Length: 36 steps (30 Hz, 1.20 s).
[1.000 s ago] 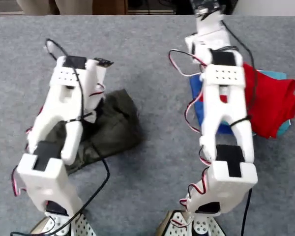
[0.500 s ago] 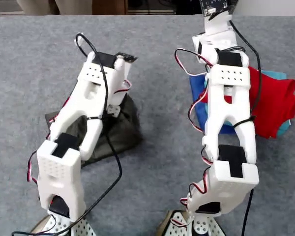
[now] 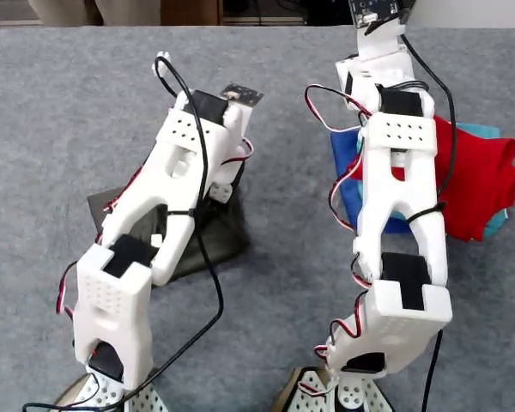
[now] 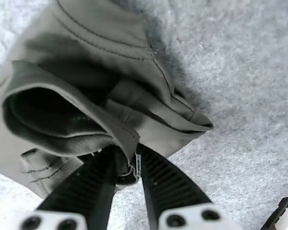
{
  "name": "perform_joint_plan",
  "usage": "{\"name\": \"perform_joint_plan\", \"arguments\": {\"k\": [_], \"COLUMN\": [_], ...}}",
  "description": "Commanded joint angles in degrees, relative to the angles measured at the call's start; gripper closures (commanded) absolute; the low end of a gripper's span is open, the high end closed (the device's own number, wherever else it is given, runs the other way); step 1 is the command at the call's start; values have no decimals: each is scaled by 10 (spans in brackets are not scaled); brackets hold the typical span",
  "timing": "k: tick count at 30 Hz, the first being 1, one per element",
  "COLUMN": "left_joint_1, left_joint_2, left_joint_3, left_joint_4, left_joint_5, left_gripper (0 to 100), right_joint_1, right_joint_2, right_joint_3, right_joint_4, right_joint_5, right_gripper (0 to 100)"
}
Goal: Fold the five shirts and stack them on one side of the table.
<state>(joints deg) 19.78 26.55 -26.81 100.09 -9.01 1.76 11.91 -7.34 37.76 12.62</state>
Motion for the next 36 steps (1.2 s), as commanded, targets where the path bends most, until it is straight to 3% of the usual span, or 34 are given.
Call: {"name": "perform_joint_plan", "arguments": {"k": [1,18,23,27,29,32,36], "left_joint_1": [7,6,-2,-27,-42,-71,-143], "left_joint_2": [7,86,86,84,76,32,-67], "left_joint_3": [-33,-138,-144,-186,-210,-226,-230], "left_joint_4": [6,6,6,7,7,8,8], "left_joint_5": [6,55,76,96,107,95,84], "left_gripper": [982,982,975,817,763,784,869], "right_joint_1": [7,7,6,-2,-4,-10,-36], "right_joint_2": [-39,-39,-39,-43,-44,-44,-44], "right_joint_3": [-29,-28,-27,-12,-15,-15,-15], "right_joint_4": [-16,-16,-14,-13,-2,12,56], "right_joint_5": [5,5,40,76,89,90,91], "right_gripper": [994,993,956,811,792,842,984]}}
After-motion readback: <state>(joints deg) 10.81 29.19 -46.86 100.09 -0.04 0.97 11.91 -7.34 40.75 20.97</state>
